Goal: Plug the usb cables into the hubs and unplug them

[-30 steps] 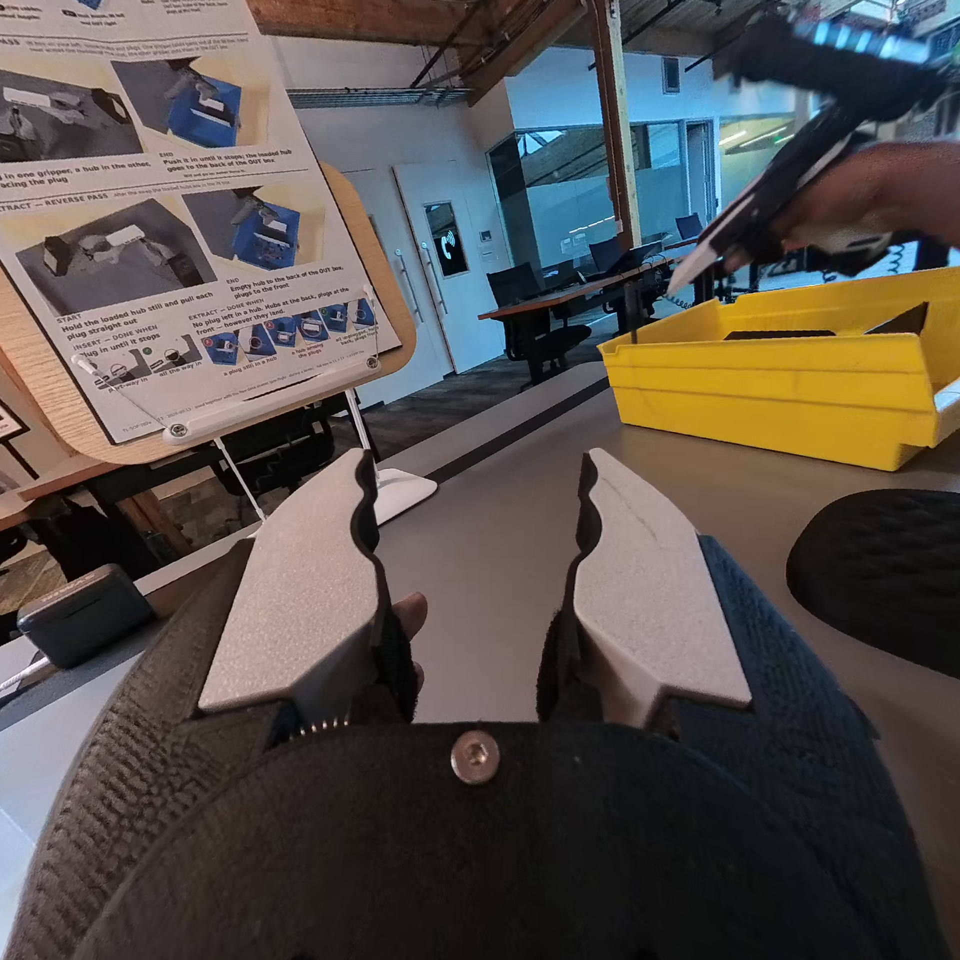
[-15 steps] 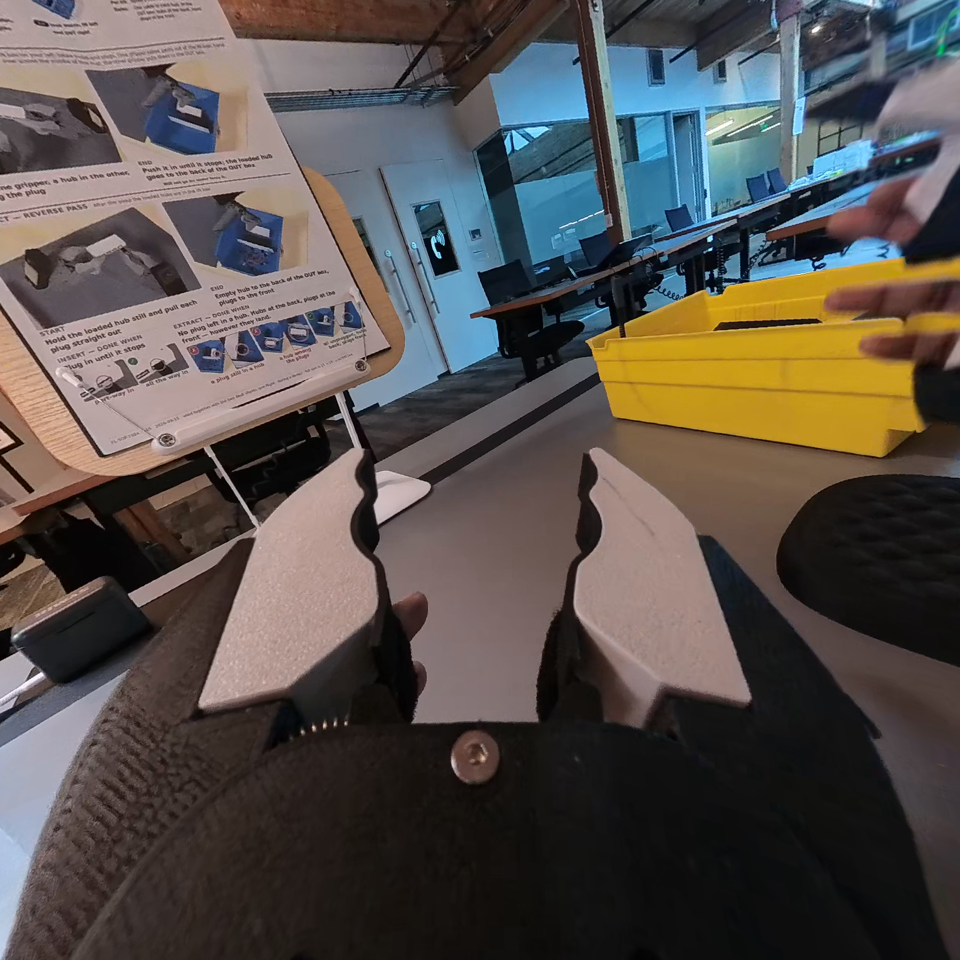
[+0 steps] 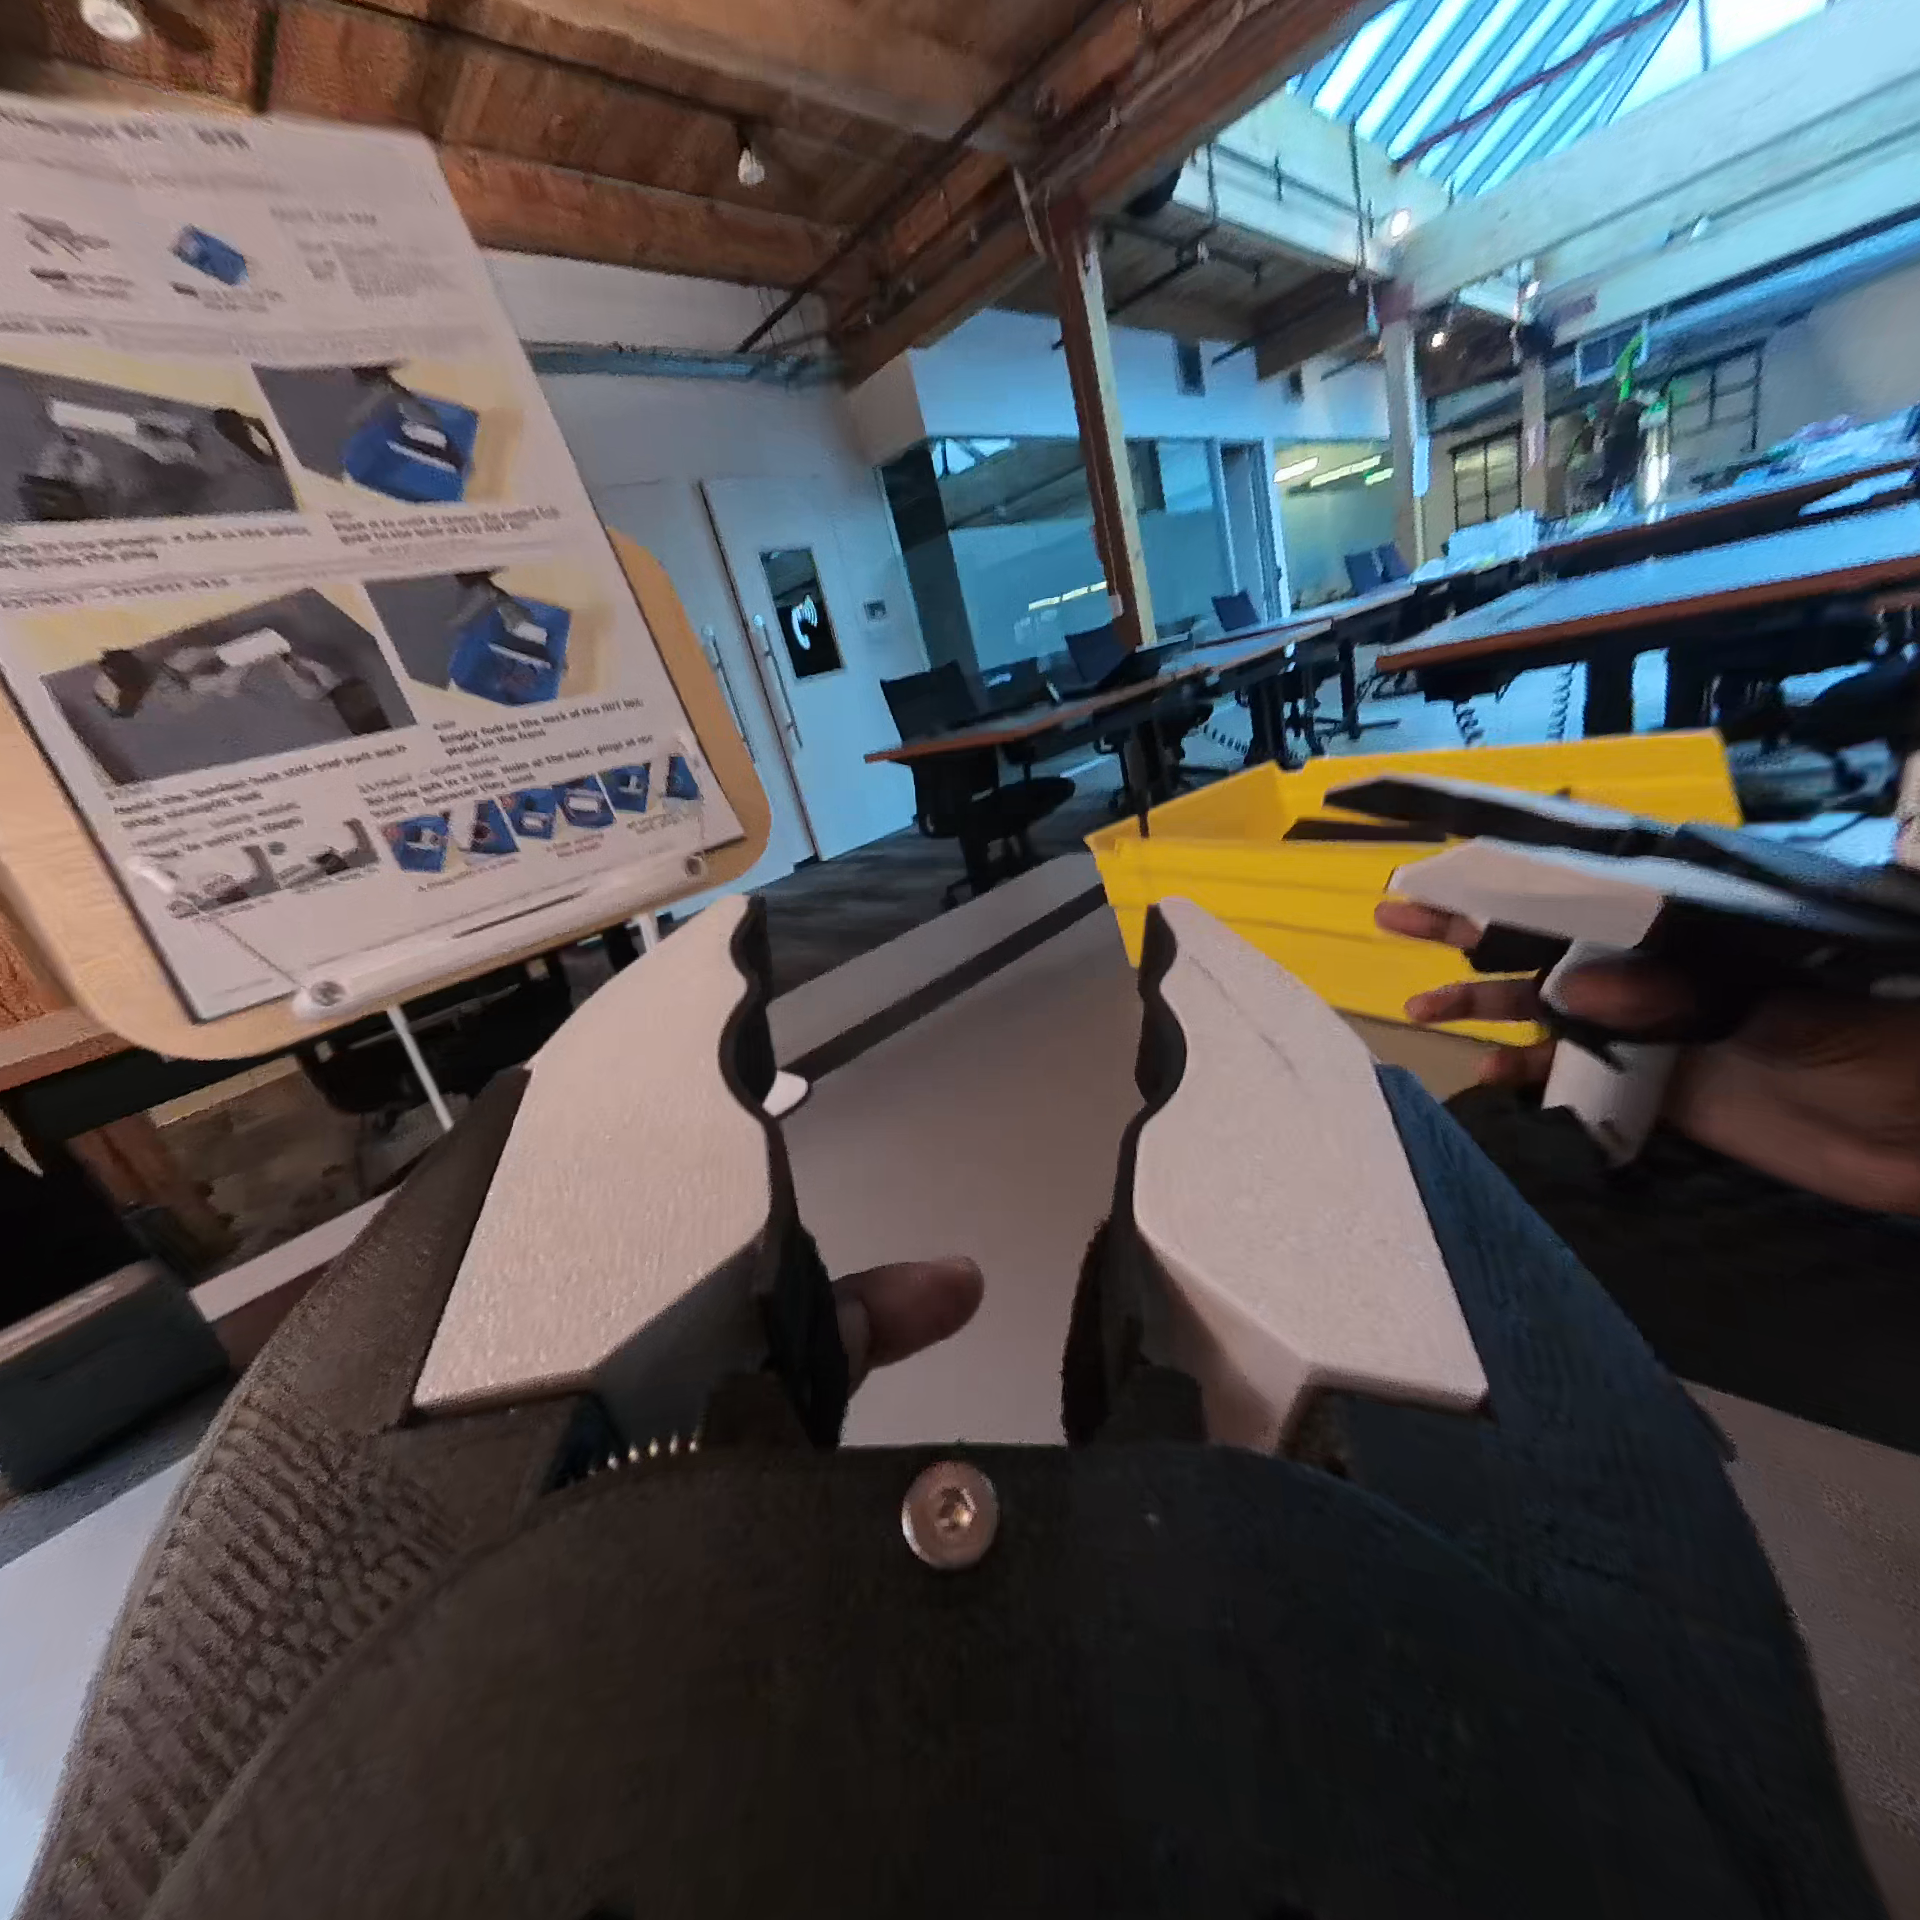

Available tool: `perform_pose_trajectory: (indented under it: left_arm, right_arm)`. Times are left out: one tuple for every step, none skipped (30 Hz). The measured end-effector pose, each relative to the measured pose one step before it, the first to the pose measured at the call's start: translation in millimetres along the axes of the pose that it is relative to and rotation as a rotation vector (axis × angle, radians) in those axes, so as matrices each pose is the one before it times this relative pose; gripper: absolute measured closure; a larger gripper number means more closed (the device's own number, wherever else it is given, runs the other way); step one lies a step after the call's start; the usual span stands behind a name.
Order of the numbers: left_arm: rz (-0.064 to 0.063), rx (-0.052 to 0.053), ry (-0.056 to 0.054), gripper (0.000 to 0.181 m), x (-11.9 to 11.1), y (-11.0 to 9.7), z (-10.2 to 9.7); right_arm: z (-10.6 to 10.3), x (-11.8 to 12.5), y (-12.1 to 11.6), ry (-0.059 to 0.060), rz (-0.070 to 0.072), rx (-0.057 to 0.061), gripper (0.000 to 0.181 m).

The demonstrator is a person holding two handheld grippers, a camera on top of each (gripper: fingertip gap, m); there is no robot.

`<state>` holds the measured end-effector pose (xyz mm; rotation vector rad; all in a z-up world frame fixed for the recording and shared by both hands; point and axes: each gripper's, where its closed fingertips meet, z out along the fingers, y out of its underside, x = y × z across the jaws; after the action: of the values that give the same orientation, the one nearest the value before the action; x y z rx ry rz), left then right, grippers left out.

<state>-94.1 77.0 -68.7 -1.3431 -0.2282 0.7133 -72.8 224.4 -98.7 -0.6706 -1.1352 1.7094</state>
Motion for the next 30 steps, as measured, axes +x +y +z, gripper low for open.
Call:
perform_pose_trajectory:
  left_arm:
    - [-0.0079, 0.014, -0.0039, 0.114, -5.03, -10.5, -9.72]
    - [-0.0035, 0.0062, -0.0058, 0.116, -6.44, -9.65, -10.1]
    - [0.0007, -0.0033, -0.0069, 0.117, -8.15, -8.54, -10.39]
    - [0.0069, -0.0133, -0.0129, 0.119, -10.81, -6.78, -10.36]
    - [0.0098, -0.0283, -0.0157, 0.121, -13.35, -3.96, -10.03]
    - [0.0084, -0.0486, -0.0118, 0.123, -14.68, 0.31, -9.11]
    - [0.0106, -0.0714, -0.0034, 0.124, -14.99, 5.47, -8.04]
    - [0.005, -0.0833, -0.0119, 0.125, -17.04, 9.12, -6.48]
    - [-0.0095, -0.0877, -0.0135, 0.125, -17.88, 11.25, -4.32]
    - [-0.0206, -0.1023, 0.0177, 0.125, -14.33, 13.41, -1.9]
    - [-0.0208, -0.1115, 0.0482, 0.125, -10.53, 14.05, 0.07]
    - [0.0015, -0.11, 0.054, 0.125, -10.64, 13.36, 0.97]
    - [0.051, -0.1105, 0.0436, 0.125, -13.03, 14.07, 1.76]
    - [0.1072, -0.1121, 0.0263, 0.125, -15.56, 15.75, 2.61]
    - [0.1422, -0.1028, 0.0103, 0.125, -15.77, 16.57, 4.21]
    - [0.1515, -0.0979, 0.0122, 0.125, -13.06, 17.87, 6.06]
    - [0.1312, -0.0977, 0.0288, 0.125, -8.52, 18.37, 7.77]
    - [0.0762, -0.0677, 0.04, 0.126, -5.26, 13.65, 9.22]
    - [0.015, -0.0118, 0.0624, 0.128, -1.13, 5.24, 9.55]
    - [0.0022, 0.0107, 0.0847, 0.13, 3.29, 0.79, 8.45]
    - [0.0249, -0.0064, 0.0545, 0.131, 0.72, 1.55, 7.78]
    - [0.0532, -0.0397, 0.0218, 0.133, -2.47, 5.21, 7.16]
    - [0.0652, -0.0482, 0.0222, 0.132, -1.39, 6.0, 6.9]
    - [0.053, -0.0411, 0.0206, 0.131, -1.07, 5.08, 7.51]
    - [0.0413, -0.0393, 0.0238, 0.129, -0.31, 4.77, 7.78]
    - [0.0337, -0.031, 0.0196, 0.127, -0.34, 2.64, 7.21]
    - [0.0364, -0.0233, 0.0161, 0.126, -0.16, 0.83, 5.79]
    - [0.0389, -0.0204, 0.0118, 0.125, -0.29, -0.02, 4.31]
    - [0.038, -0.0187, 0.0055, 0.124, -0.82, -0.54, 3.56]
    - [0.0363, -0.0123, 0.0093, 0.123, 0.27, -0.81, 3.49]
  right_arm:
    - [0.55, -0.59, 0.81, -0.0044, -0.0002, -0.0048, 0.093]
    - [0.53, -1.04, 0.82, -0.0066, -0.001, -0.005, 0.093]
    - [0.55, -1.3, 0.77, -0.0075, -0.002, -0.0047, 0.093]
    - [0.39, -1.92, 0.3, -0.0111, -0.002, -0.0024, 0.092]
    - [0.35, -3.26, -0.68, -0.0185, -0.0015, 0.0034, 0.091]
    - [0.06, -3.72, -1.39, -0.0203, 0.0001, 0.0083, 0.091]
    - [0.18, -3.15, -1.56, -0.0152, 0.0012, 0.0095, 0.091]
    - [0.03, -2.23, -1.05, -0.0107, 0.0003, 0.0067, 0.091]
    - [0.08, -1.48, -0.38, -0.0073, -0.0013, 0.0021, 0.091]
    - [0.15, -0.5, 0.01, -0.0027, -0.0014, -0.0004, 0.091]
    - [-0.02, 0.06, 0.13, -0.0001, 0.0007, -0.0001, 0.091]
    - [0.01, 0.21, 0.04, -0.0011, 0.003, 0.0009, 0.091]
    - [-0.08, -0.1, -0.27, -0.0027, 0.0043, 0.0025, 0.091]
    - [-0.21, -0.35, -0.56, -0.0031, 0.0048, 0.0044, 0.091]
    - [-0.31, -0.35, -0.75, -0.003, 0.0036, 0.0052, 0.091]
    - [-0.23, -0.38, -0.59, -0.0025, 0.0012, 0.0043, 0.091]
    - [-0.04, -0.36, -0.29, -0.0023, -0.0007, 0.0022, 0.091]
    - [0.24, -0.41, 0.13, -0.0031, -0.001, -0.0001, 0.091]
    - [0.34, -0.54, 0.39, -0.0042, -0.0008, -0.0021, 0.091]
    - [0.41, -0.44, 0.74, -0.0039, -0.0014, -0.004, 0.091]
    - [0.29, -0.23, 0.79, -0.0022, -0.002, -0.0041, 0.091]
    - [0.05, 0.11, 0.57, -0.0004, -0.0017, -0.0019, 0.091]
    - [-0.04, 0.42, 0.25, 0.0012, -0.0003, -0.0001, 0.091]
    - [-0.08, 0.52, 0.1, 0.0018, 0.0019, 0.0008, 0.092]
    - [-0.05, 0.56, 0.02, 0.0012, 0.0033, 0.0016, 0.092]
    - [-0.17, 0.47, 0.07, 0.0009, 0.0033, 0.0015, 0.092]
    - [-0.02, 0.54, 0.06, 0.0013, 0.0028, 0.0006, 0.093]
    - [0.07, 0.5, 0.29, 0.0015, 0.0021, -0.0006, 0.093]
    - [0.16, 0.4, 0.32, 0.0014, 0.001, -0.0013, 0.093]
    - [0.02, 0.47, 0.21, 0.0019, -0.0005, -0.0011, 0.093]
